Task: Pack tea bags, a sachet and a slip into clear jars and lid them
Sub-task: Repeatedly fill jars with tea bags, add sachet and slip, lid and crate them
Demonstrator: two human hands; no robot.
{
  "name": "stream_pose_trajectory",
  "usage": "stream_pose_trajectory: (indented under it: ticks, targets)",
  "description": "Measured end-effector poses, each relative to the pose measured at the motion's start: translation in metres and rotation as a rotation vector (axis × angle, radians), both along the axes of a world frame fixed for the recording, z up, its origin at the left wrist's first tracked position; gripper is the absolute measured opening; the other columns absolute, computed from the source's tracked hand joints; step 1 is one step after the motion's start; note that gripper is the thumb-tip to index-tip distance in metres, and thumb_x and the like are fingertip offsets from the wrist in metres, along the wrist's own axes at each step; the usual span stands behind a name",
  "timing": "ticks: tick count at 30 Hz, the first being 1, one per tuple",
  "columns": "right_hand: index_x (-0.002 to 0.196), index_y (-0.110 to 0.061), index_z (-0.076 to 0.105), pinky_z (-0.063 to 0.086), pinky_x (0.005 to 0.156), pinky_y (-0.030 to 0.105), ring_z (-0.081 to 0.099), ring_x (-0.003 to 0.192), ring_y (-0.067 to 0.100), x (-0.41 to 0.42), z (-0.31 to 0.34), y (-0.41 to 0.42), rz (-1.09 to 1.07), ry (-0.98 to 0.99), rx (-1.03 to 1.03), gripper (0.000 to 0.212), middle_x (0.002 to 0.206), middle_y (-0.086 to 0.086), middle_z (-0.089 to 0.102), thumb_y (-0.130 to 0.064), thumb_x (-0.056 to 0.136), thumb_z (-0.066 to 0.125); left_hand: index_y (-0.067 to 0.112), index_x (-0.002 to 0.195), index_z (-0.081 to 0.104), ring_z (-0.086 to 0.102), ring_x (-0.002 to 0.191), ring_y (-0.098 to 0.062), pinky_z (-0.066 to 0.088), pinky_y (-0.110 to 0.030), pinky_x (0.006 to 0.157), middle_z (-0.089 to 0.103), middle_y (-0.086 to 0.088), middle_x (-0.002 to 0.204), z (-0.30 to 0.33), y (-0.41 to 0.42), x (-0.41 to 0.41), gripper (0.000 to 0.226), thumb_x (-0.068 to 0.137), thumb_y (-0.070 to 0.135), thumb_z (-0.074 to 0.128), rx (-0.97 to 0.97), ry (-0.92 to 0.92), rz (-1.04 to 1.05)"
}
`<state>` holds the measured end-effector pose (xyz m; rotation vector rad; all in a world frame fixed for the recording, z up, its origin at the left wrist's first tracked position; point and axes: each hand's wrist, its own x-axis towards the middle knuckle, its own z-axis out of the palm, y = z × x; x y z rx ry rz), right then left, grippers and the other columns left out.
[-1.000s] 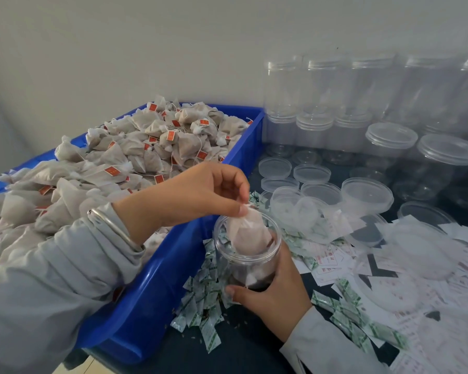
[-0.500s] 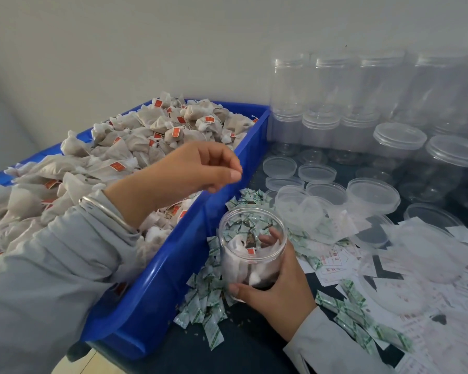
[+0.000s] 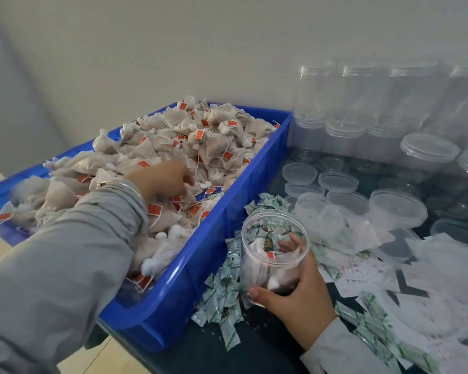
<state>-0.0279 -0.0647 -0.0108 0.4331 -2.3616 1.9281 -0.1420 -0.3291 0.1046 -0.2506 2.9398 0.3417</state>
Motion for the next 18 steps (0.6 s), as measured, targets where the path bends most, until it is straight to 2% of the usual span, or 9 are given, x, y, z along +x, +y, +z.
stream_pose_trajectory:
  ticks: [2,4,7,9,12,14,18]
  targets:
    - [0.105,-0.079,0.026,0.033,0.083,-0.005,0.043,0.110,-0.022,0.000,0.000,0.000,-0.004,0.004,0.001,0.092,0.114,-0.044,0.045,-0.054,0.036,0.082,0.019,0.124,0.057,0.061,0.090,-0.019,0.048,-0.026,0.068,0.059,-0.004,0.121,-0.001,0.005,0.002,0.039,0.086,0.008,0.063,-0.206,-0.071,-0.045]
    - [0.105,-0.078,0.027,0.033,0.083,-0.005,0.043,0.110,-0.022,0.000,-0.001,0.001,0.001,0.007,-0.002,0.093,0.115,-0.043,0.046,-0.049,0.038,0.084,0.017,0.130,0.053,0.058,0.103,-0.022,0.043,-0.025,0.073,0.056,-0.006,0.129,-0.001,0.011,0.003,0.045,0.087,0.007,0.061,-0.317,-0.087,-0.064]
    - [0.107,-0.077,0.028,0.036,0.083,-0.004,0.044,0.110,-0.021,0.001,-0.001,0.002,0.014,-0.006,-0.016,0.094,0.114,-0.044,0.045,-0.049,0.039,0.085,0.008,0.125,0.057,0.060,0.094,-0.022,0.044,-0.023,0.062,0.059,-0.011,0.123,0.000,0.021,0.005,0.037,0.089,0.005,0.058,-0.359,-0.105,-0.043]
    - [0.111,-0.070,0.032,0.037,0.083,-0.002,0.046,0.110,-0.019,0.001,-0.002,0.001,0.027,-0.009,-0.034,0.092,0.114,-0.043,0.046,-0.052,0.037,0.084,0.005,0.121,0.060,0.061,0.101,-0.024,0.047,-0.025,0.066,0.061,-0.012,0.121,0.002,0.021,0.006,0.033,0.088,0.006,0.059,-0.381,-0.088,-0.029]
    - [0.116,-0.058,0.036,0.037,0.083,-0.002,0.046,0.111,-0.017,0.001,-0.002,0.001,0.033,-0.014,-0.051,0.092,0.115,-0.042,0.047,-0.055,0.037,0.083,0.001,0.114,0.063,0.064,0.098,-0.025,0.050,-0.027,0.071,0.064,-0.013,0.111,0.008,0.017,0.008,0.028,0.087,0.006,0.062,-0.356,-0.058,0.002]
    - [0.115,-0.064,0.034,0.036,0.084,-0.002,0.046,0.111,-0.018,0.000,-0.002,0.001,0.029,-0.012,-0.048,0.093,0.115,-0.042,0.046,-0.055,0.037,0.083,0.001,0.111,0.064,0.061,0.098,-0.024,0.048,-0.028,0.082,0.064,-0.012,0.108,0.012,0.013,0.007,0.024,0.087,0.008,0.062,-0.383,-0.032,0.003]
    - [0.106,-0.079,0.027,0.035,0.082,-0.004,0.045,0.111,-0.019,0.000,-0.001,0.001,0.019,-0.006,-0.027,0.092,0.116,-0.044,0.044,-0.055,0.037,0.083,0.001,0.101,0.066,0.060,0.097,-0.024,0.044,-0.029,0.084,0.065,-0.012,0.106,0.022,0.004,0.006,0.017,0.091,0.012,0.057,-0.380,0.048,0.022]
